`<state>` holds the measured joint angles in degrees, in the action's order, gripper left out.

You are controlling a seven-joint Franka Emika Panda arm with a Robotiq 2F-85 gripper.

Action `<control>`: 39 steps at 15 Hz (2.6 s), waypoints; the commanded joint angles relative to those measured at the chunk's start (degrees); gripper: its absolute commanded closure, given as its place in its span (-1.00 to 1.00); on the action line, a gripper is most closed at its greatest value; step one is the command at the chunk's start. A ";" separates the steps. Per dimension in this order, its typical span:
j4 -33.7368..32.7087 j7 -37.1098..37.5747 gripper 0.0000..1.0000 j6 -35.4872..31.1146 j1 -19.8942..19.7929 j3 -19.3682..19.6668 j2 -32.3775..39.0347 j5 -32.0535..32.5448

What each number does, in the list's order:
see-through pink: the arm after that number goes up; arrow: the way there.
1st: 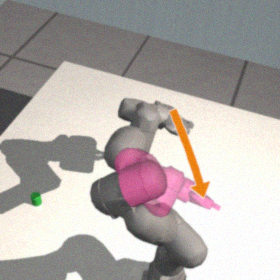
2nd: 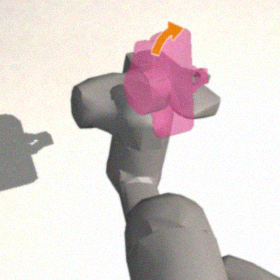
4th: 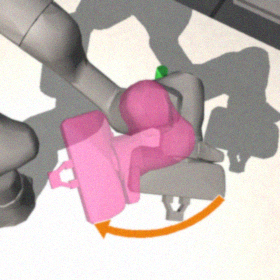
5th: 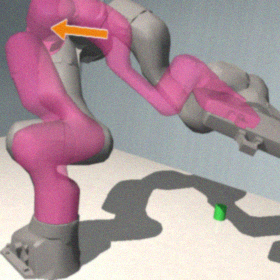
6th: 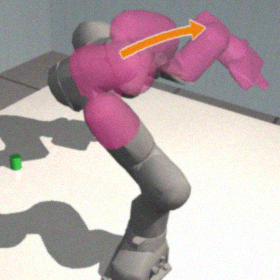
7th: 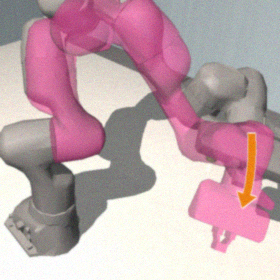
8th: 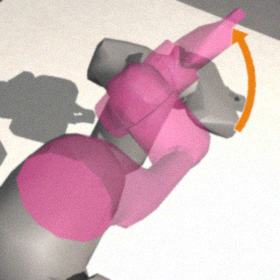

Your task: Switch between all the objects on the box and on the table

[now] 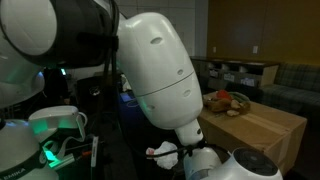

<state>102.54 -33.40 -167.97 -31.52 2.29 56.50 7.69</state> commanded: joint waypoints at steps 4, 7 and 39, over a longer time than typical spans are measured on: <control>15.60 -1.57 -1.00 -0.95 -3.12 -3.54 -12.25 1.85; 21.53 -1.61 -1.00 -0.78 -3.25 -5.17 -15.96 1.37; 22.69 6.61 0.82 5.86 7.40 -3.16 -12.79 2.08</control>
<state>122.25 -23.54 -166.50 -20.91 1.93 49.39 8.97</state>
